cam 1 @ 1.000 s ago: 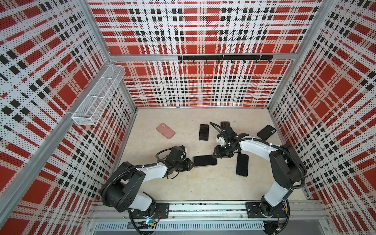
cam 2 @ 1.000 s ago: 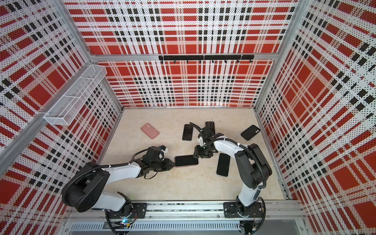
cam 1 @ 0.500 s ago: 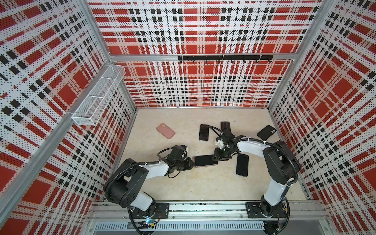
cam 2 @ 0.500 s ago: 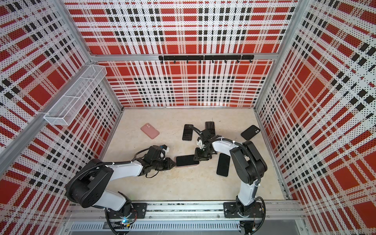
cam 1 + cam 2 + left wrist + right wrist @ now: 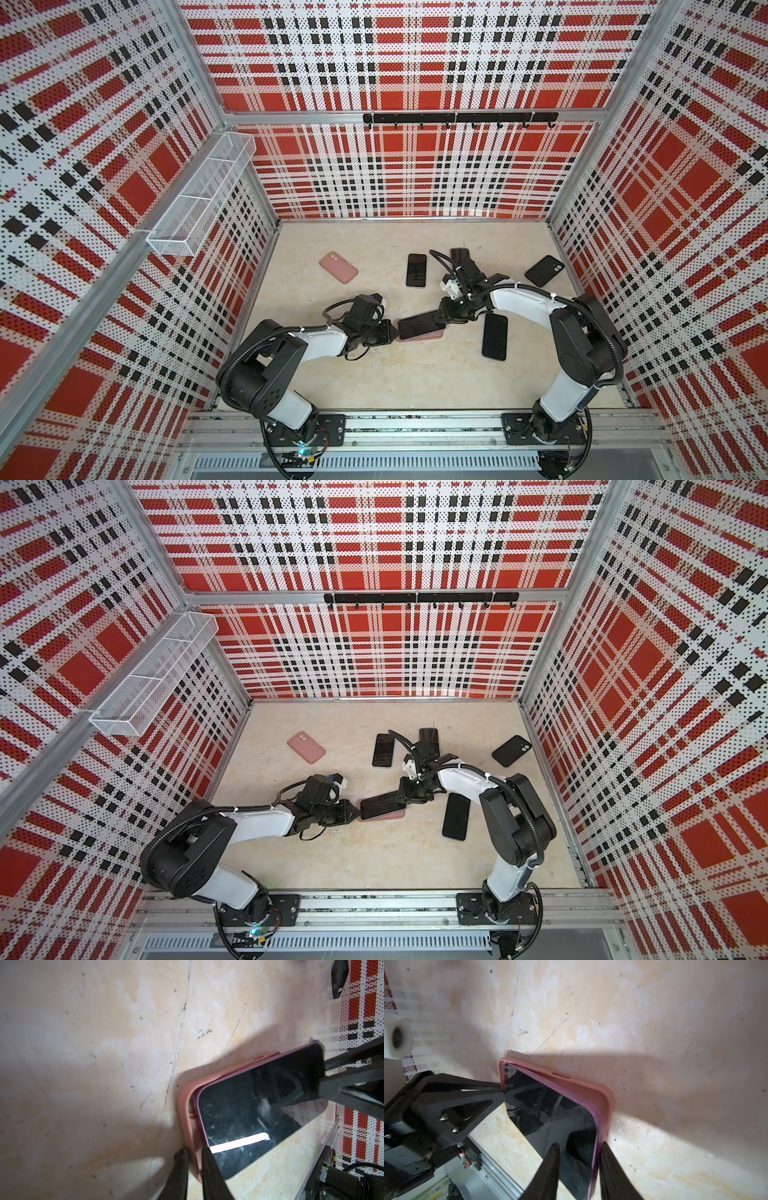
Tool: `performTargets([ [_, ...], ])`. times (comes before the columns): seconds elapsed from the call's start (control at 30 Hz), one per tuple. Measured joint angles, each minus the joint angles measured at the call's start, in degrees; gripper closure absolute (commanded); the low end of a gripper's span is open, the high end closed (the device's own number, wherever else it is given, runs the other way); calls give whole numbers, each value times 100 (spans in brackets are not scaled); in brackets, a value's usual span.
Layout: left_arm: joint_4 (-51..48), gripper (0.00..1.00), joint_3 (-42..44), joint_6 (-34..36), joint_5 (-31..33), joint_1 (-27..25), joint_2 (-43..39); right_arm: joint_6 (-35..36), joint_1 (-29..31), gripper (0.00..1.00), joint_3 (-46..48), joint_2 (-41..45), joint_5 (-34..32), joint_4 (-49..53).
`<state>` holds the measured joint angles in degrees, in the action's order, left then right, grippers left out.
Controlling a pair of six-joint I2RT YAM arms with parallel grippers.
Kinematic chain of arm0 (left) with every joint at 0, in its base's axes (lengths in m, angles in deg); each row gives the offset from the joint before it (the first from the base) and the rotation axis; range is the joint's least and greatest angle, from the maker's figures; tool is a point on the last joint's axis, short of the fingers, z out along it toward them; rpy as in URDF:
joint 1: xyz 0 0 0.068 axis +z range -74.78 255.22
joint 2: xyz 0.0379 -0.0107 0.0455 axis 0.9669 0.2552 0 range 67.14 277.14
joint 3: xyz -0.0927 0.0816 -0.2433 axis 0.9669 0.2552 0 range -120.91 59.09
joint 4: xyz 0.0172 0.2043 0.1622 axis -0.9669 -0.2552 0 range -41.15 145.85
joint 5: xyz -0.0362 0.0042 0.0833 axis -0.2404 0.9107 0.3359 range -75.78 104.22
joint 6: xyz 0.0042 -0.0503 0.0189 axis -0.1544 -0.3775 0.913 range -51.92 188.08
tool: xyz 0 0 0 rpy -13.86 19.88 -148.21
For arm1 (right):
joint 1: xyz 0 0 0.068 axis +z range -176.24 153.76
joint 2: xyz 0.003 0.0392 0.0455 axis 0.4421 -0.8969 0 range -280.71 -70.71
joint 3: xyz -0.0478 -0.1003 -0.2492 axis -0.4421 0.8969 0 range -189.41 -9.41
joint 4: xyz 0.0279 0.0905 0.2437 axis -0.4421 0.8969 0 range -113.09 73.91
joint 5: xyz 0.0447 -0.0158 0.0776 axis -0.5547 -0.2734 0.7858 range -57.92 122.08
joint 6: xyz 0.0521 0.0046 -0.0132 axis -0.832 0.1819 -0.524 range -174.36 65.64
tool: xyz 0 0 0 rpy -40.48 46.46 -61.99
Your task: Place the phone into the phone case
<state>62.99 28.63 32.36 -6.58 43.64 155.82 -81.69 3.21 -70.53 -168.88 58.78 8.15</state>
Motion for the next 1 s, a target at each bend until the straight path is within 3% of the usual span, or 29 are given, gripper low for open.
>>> performTargets([
  [0.23,107,84,-70,2,-24,-20,125,-173,22,71,-2,81,568,-374],
  [0.47,44,84,-79,-2,4,-28,76,-216,66,79,-2,140,507,-415],
  [0.7,-326,74,205,-68,20,369,-708,-223,74,82,0,155,411,-407],
  [1.0,568,69,1016,-935,-173,326,-927,-538,87,84,378,385,415,-833],
])
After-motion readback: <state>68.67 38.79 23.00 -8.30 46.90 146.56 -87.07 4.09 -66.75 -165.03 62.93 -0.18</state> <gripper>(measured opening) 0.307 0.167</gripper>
